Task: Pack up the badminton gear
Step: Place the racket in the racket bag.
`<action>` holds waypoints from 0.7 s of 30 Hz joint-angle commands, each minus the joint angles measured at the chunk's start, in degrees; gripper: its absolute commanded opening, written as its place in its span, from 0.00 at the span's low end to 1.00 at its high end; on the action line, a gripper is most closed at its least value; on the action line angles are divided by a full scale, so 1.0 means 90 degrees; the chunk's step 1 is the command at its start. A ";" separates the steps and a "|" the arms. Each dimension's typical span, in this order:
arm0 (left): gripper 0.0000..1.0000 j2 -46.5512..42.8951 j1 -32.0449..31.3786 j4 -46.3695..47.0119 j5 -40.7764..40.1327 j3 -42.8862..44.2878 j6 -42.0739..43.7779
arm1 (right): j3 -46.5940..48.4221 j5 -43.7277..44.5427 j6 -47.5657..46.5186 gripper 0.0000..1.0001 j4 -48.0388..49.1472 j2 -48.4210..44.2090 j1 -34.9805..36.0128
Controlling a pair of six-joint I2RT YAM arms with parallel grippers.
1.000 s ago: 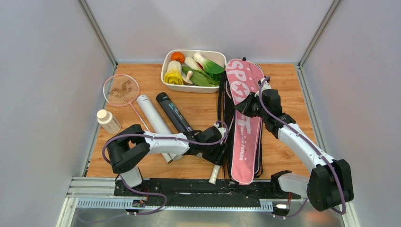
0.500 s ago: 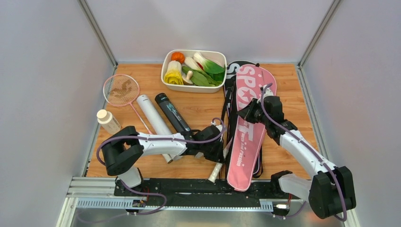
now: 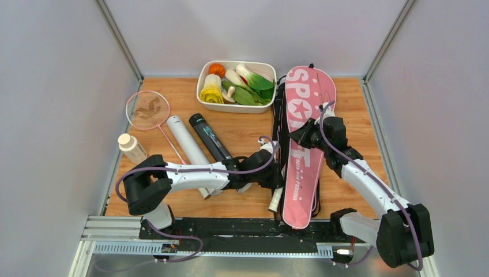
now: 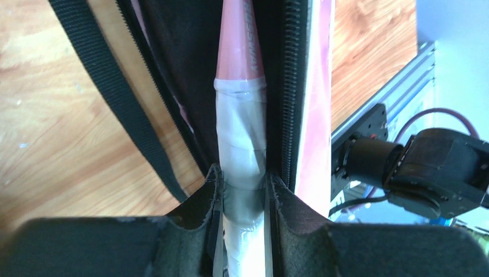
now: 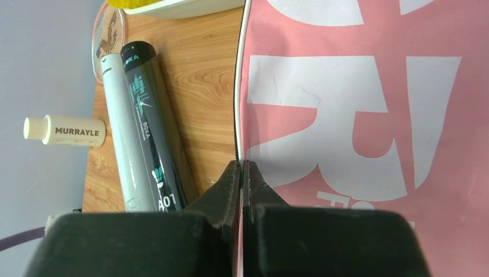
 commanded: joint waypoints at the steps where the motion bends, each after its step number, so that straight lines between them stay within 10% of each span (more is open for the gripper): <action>1: 0.00 0.0178 -0.0046 0.2049 -0.0993 0.0193 0.0233 | -0.0045 -0.0401 0.0269 0.00 0.0494 -0.0128 0.0033; 12: 0.00 0.0460 -0.0053 0.3480 -0.1389 -0.0117 0.0662 | 0.0009 -0.1015 0.0146 0.00 0.0500 0.0461 -0.0588; 16: 0.00 0.0641 -0.0054 0.2948 -0.1410 0.0167 0.0686 | 0.0378 -0.0558 -0.0505 0.28 0.0118 0.0912 -0.0596; 21: 0.00 0.0973 -0.0056 0.3046 -0.1192 0.0266 0.0604 | 0.1044 0.0395 -0.1046 0.40 -0.1036 0.0913 -0.0559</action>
